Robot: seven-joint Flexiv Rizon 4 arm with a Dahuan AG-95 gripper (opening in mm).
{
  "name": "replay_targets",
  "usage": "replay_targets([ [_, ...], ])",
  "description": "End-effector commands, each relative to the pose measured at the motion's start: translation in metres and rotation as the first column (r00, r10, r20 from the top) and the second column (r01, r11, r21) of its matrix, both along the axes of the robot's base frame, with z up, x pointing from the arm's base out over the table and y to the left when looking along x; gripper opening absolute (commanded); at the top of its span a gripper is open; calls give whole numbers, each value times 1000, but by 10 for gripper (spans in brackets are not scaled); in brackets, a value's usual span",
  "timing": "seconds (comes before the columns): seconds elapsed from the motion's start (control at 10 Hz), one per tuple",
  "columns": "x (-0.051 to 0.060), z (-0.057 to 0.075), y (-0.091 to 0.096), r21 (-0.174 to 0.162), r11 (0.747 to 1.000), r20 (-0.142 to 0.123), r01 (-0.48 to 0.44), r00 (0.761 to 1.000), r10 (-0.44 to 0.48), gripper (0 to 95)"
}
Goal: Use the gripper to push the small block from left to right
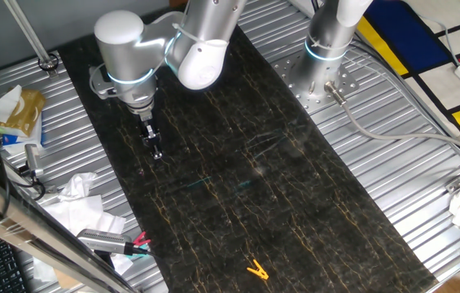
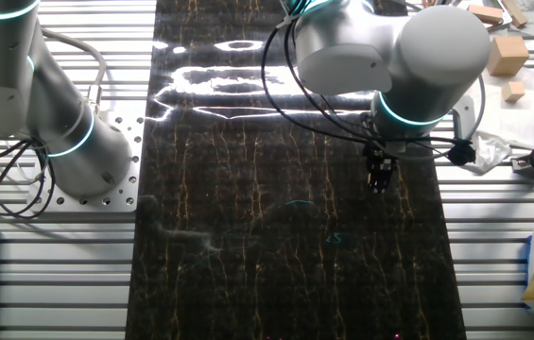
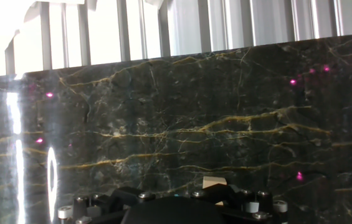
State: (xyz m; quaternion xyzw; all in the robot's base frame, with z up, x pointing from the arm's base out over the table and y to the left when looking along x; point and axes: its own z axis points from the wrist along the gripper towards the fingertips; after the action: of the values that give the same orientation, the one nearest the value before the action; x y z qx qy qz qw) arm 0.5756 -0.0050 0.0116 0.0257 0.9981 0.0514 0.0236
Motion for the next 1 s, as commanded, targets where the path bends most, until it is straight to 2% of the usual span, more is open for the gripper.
replay_targets([
  [0.1,0,0,0,-1,1000,5,1,1000,-1,950],
  [1.0,1,-2,0,-3,1000,12,5,1000,-5,950],
])
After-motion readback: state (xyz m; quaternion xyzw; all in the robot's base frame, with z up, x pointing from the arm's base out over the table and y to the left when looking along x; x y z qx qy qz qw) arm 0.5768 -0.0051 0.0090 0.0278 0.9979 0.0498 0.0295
